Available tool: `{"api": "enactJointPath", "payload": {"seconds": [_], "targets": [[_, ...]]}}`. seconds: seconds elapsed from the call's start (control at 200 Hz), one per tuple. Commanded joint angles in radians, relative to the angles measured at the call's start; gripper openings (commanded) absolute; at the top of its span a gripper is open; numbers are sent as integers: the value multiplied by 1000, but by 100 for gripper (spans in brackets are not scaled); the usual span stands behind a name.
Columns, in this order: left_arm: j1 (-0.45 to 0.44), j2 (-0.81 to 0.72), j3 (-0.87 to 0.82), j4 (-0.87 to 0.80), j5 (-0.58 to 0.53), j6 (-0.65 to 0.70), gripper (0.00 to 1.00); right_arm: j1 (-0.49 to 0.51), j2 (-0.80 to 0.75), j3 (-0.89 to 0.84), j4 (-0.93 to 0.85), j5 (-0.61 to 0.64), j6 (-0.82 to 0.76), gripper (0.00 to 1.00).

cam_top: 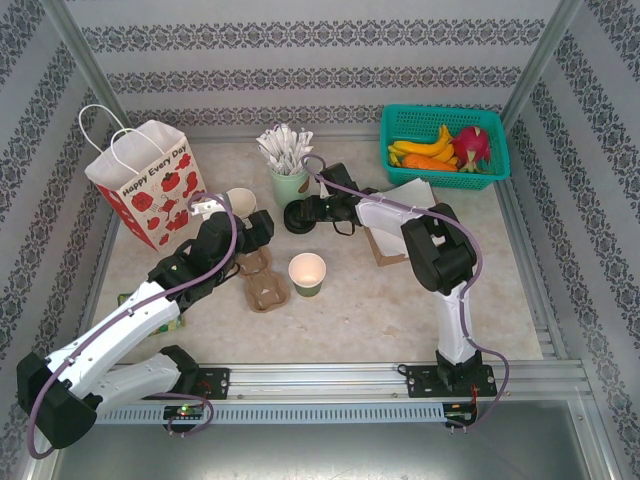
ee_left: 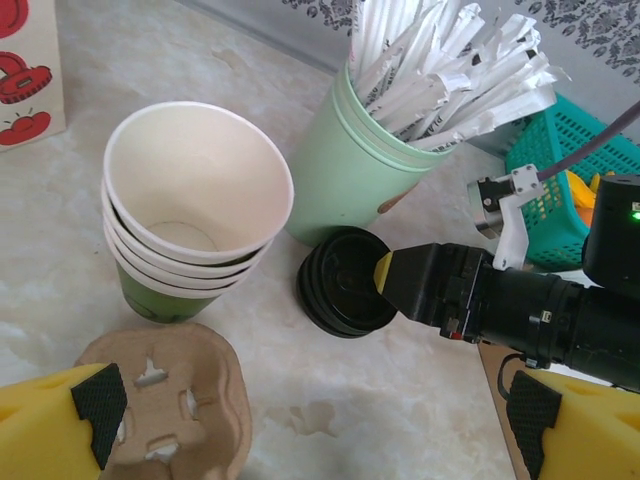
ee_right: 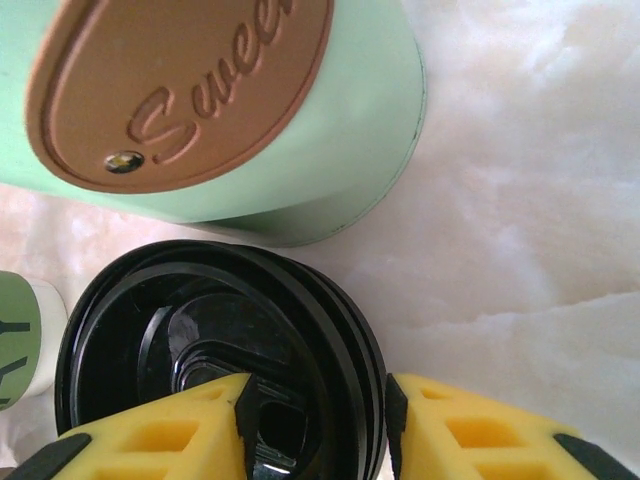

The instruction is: Pack the takeout coffee

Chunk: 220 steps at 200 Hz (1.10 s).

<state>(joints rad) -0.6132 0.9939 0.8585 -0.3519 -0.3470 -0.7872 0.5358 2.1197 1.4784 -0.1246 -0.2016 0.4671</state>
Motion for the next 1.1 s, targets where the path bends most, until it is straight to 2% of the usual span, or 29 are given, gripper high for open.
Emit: {"api": "enactJointPath", "payload": {"seconds": [0.0,0.365,0.709,1.094], "targets": [[10,2,17,-37,-39,-13,99,16,26,35,-24,36,-15,40],[13,19,27,-83,-47,-11,99,26,37,59,-68,92,-56,29],[20,71,52,-81,2,22,99,33,-67,-21,-6,167,-84,21],[31,120,63,-82,59,11,99,44,-109,-67,44,198,-110,21]]}}
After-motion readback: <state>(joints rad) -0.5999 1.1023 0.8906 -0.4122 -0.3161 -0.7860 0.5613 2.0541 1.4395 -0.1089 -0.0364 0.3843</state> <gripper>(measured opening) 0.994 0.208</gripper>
